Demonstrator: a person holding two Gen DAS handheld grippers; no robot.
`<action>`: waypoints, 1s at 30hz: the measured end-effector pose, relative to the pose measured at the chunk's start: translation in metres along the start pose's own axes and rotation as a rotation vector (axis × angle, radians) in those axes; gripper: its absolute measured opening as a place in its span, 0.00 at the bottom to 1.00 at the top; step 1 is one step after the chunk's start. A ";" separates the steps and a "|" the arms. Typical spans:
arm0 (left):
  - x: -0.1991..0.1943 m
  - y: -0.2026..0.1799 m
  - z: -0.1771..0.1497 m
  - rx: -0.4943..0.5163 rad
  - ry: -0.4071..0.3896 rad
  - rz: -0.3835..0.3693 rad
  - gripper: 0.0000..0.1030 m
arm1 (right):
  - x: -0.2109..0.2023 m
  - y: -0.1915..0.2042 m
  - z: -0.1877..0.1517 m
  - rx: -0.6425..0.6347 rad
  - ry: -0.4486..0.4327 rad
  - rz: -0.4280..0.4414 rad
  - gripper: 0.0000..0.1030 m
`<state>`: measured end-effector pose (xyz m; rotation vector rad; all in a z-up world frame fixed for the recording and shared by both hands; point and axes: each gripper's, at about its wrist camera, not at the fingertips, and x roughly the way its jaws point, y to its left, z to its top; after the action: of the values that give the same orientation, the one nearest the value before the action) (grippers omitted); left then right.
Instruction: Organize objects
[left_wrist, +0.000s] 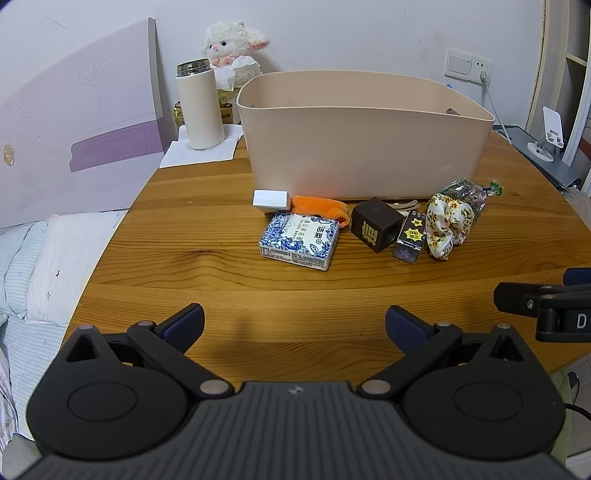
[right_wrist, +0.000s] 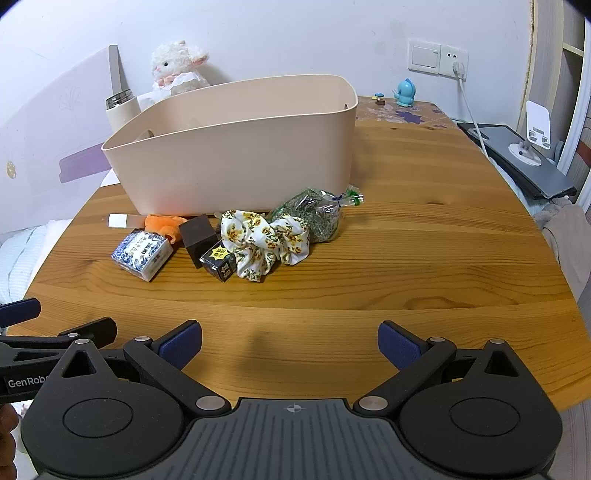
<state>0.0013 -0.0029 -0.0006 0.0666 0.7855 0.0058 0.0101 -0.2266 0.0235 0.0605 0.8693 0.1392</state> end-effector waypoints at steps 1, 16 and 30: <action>0.000 0.000 0.000 0.000 0.000 0.000 1.00 | 0.000 0.000 0.000 -0.002 0.000 -0.001 1.00; 0.003 0.000 0.001 0.001 -0.001 0.004 1.00 | -0.001 0.004 0.004 -0.021 -0.014 -0.012 1.00; 0.004 0.001 0.000 0.000 0.001 0.005 1.00 | 0.004 0.006 0.005 -0.026 -0.007 -0.016 1.00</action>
<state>0.0042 -0.0020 -0.0034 0.0690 0.7859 0.0105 0.0157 -0.2203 0.0238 0.0300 0.8604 0.1354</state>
